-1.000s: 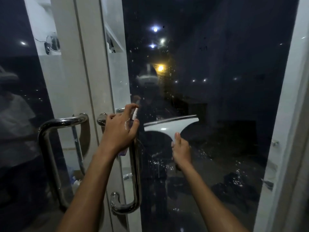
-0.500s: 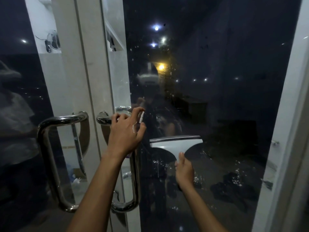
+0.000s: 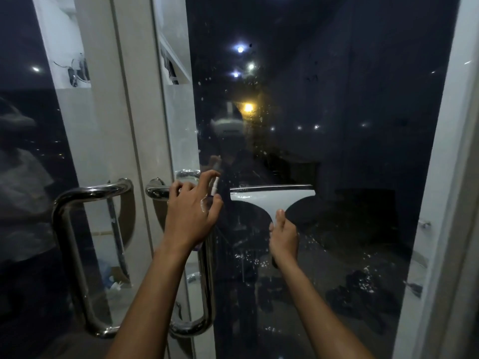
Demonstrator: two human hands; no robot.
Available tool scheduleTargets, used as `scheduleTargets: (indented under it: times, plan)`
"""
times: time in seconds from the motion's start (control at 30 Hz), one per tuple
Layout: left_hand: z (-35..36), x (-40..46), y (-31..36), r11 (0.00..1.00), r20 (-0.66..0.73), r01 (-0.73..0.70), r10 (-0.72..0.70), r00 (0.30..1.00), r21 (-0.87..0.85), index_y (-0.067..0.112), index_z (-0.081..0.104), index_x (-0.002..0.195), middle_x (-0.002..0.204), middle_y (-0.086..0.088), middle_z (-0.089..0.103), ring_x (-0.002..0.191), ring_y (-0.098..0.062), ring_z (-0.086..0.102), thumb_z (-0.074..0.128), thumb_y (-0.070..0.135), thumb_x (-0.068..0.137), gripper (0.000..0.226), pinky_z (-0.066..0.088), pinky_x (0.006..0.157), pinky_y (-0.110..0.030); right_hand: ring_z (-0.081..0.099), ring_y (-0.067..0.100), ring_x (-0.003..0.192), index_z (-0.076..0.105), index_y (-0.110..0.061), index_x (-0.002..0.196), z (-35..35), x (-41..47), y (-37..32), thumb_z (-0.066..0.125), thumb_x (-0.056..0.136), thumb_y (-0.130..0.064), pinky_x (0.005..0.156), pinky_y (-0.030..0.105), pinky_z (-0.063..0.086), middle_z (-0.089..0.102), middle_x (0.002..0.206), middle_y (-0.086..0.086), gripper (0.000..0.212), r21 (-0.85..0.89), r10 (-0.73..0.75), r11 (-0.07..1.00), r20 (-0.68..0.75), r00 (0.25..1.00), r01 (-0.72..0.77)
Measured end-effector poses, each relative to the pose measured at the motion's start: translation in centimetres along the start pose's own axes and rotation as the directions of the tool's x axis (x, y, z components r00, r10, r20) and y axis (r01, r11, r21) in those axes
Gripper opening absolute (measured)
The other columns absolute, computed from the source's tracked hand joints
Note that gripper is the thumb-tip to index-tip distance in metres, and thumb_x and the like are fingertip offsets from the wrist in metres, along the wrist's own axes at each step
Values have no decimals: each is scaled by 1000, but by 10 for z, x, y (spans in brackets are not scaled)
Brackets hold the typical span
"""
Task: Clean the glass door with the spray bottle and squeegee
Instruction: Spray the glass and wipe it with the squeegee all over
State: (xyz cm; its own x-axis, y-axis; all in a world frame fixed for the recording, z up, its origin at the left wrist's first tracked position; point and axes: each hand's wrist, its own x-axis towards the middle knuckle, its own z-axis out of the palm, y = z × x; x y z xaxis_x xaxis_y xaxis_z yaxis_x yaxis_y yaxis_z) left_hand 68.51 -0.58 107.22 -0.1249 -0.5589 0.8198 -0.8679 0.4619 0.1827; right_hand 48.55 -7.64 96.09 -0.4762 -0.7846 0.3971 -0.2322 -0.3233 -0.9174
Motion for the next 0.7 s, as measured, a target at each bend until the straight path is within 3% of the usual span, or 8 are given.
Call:
scheduleTargets:
  times: [0.13,0.23,0.3,0.4,0.47,0.53,0.6,0.7]
  plan:
    - [-4,0,-3,998,-1,-14,14,1000,-68,36,36,137,91,1,68,96,-22,63,39,41,95,43,26,111,-40,64,19,67,54,-14,66,-20,-14,26,29,103,-56,63,39,49,62,64,2,61,-88,-19,996,20,1000,21]
    - [-5,0,-8,993,-12,-26,25,1000,-111,36,36,136,92,3,68,95,-20,63,41,40,95,41,25,108,-37,58,24,57,49,-14,62,-33,-15,25,26,98,-64,57,41,45,57,56,2,65,-253,-202,945,51,978,209]
    - [-4,-2,-8,991,-33,-30,26,999,-127,35,38,135,96,2,69,98,-19,62,42,39,95,41,22,111,-34,61,30,63,55,-15,66,-32,-8,9,30,100,-63,58,39,41,63,62,6,64,-420,-314,827,204,927,372]
    - [-1,-4,-5,995,-56,-39,34,998,-91,35,39,134,97,2,69,101,-19,61,41,41,93,41,15,109,-26,62,25,65,61,-17,72,-16,-2,-16,25,99,-68,61,36,37,64,65,3,69,-556,-386,559,482,787,615]
    - [0,-4,-3,997,-46,-36,33,998,-62,35,37,134,95,2,69,99,-20,61,37,43,93,42,17,107,-28,63,26,68,59,-19,69,-10,2,-24,19,98,-71,64,37,40,64,67,2,72,-594,-360,432,576,734,678]
    - [-1,-3,-3,998,-30,-25,24,999,-51,35,36,135,93,1,68,99,-21,61,35,44,93,43,20,108,-32,65,30,78,60,-20,71,-12,11,-20,16,98,-71,66,39,38,69,79,4,72,-641,-288,378,604,743,668]
    - [-1,-3,-5,998,-27,-18,17,999,-56,35,35,136,92,1,66,98,-20,60,35,44,94,43,21,109,-34,66,31,86,61,-23,75,-27,21,-10,14,97,-73,69,40,38,71,90,6,72,-681,-184,397,598,780,615]
    - [-2,-5,-6,998,-25,-22,21,999,-56,35,35,137,91,2,65,97,-19,59,35,44,94,43,21,110,-34,65,32,100,70,-25,99,-58,32,2,16,97,-73,82,43,45,71,110,9,73,-739,-17,439,562,827,511]
